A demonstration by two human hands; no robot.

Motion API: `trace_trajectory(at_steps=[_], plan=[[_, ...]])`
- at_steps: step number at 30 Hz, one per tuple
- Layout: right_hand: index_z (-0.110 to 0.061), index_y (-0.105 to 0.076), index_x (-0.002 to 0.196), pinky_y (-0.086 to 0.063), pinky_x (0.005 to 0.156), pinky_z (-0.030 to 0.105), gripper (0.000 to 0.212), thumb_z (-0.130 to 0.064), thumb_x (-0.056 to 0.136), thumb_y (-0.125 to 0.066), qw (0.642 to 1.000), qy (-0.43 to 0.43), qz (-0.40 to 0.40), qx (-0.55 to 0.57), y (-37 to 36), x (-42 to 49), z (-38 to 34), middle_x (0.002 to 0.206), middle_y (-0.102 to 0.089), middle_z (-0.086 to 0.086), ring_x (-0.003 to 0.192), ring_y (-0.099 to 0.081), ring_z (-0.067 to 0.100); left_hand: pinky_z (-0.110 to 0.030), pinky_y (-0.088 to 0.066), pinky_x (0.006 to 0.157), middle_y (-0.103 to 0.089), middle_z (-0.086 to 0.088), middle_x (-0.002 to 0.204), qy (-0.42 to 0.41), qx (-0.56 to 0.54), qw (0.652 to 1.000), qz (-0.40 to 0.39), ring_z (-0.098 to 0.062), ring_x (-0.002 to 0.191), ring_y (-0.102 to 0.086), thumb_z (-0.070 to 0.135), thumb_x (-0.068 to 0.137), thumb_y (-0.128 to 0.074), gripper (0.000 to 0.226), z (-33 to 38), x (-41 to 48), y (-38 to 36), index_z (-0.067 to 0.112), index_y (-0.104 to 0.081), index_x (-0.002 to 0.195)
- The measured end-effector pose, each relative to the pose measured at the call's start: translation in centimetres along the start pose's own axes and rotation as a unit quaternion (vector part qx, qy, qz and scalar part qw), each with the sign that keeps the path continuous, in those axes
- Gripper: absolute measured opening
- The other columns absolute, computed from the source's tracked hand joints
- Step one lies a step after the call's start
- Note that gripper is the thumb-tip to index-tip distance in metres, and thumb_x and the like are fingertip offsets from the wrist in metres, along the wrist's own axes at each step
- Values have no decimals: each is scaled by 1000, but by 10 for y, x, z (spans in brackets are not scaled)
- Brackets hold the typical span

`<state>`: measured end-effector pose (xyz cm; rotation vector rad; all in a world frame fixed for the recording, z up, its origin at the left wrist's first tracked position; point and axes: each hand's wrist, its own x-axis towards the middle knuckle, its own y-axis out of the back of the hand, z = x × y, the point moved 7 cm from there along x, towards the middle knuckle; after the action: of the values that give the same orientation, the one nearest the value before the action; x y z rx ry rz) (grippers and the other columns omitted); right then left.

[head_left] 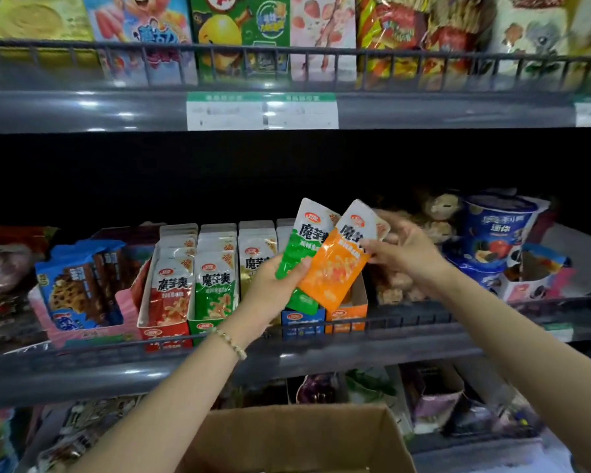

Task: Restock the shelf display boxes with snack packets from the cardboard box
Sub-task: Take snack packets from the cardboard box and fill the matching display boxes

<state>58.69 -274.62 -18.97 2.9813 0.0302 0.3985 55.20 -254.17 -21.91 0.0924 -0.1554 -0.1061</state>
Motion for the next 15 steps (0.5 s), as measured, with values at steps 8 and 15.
trace_trajectory(at_steps=[8,15], plan=[[1,-47,129,-54,83,30,50,10,82,-62,983,85,48,-155,31,66,1,130,-52,19,109,-56,25,-5,-37,55,-56,17,98,-1,23,998,65,12,74,-46,31,94,-53,8,-20,31,30,37,-50,98],[-24,-59,117,-46,76,26,35,-15,85,-67,896,83,-28,-435,-21,87,26,119,-63,-1,107,-58,18,2,-36,46,-40,24,83,3,28,998,64,15,59,-40,24,96,-52,19,-34,33,27,32,-43,111]])
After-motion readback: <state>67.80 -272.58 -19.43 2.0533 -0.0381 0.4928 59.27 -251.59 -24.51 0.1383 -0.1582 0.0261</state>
